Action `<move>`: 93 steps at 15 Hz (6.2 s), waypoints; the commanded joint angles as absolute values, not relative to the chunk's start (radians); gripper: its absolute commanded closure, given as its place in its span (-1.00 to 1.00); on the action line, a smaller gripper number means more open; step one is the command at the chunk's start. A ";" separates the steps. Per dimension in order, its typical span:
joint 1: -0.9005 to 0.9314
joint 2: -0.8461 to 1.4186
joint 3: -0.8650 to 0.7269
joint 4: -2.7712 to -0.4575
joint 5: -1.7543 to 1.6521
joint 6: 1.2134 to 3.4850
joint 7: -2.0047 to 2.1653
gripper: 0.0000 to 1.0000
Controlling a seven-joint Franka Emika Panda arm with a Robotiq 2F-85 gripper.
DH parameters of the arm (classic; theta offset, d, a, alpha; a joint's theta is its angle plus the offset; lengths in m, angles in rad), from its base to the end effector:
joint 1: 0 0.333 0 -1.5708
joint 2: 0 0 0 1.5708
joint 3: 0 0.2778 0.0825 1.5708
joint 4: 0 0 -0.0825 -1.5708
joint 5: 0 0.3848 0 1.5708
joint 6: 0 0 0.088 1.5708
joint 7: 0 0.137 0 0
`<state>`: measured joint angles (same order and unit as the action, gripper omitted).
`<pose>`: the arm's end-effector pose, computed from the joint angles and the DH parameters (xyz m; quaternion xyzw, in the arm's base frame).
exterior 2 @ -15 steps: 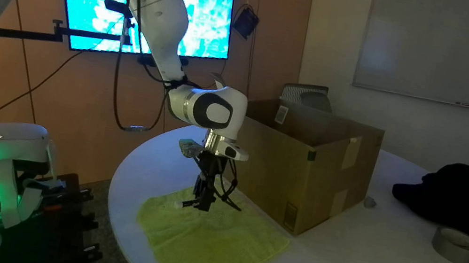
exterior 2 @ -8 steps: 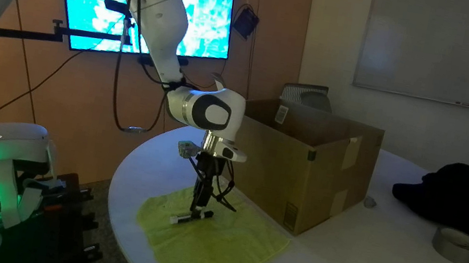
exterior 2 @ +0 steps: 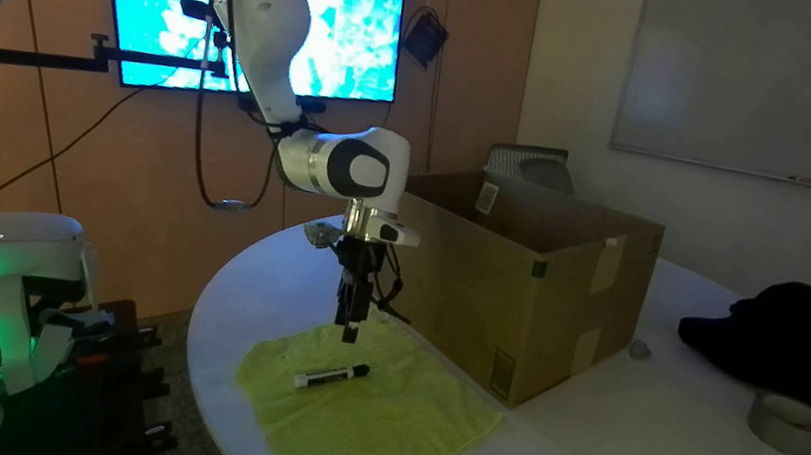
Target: Put the marker on the towel then fold it and put it inside the box
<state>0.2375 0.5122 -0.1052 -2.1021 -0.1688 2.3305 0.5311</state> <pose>0.5174 0.0567 0.0897 0.9786 -0.1273 -0.1076 0.1203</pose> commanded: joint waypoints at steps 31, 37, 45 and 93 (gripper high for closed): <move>0.114 0.705 0.132 -2.016 0.070 2.570 0.083 -0.18; 0.121 0.693 0.125 -2.014 0.061 2.543 0.088 0.73; 0.170 0.610 0.062 -2.070 0.027 2.522 0.179 0.98; -0.405 0.492 0.018 -2.243 0.113 2.646 -0.349 -1.00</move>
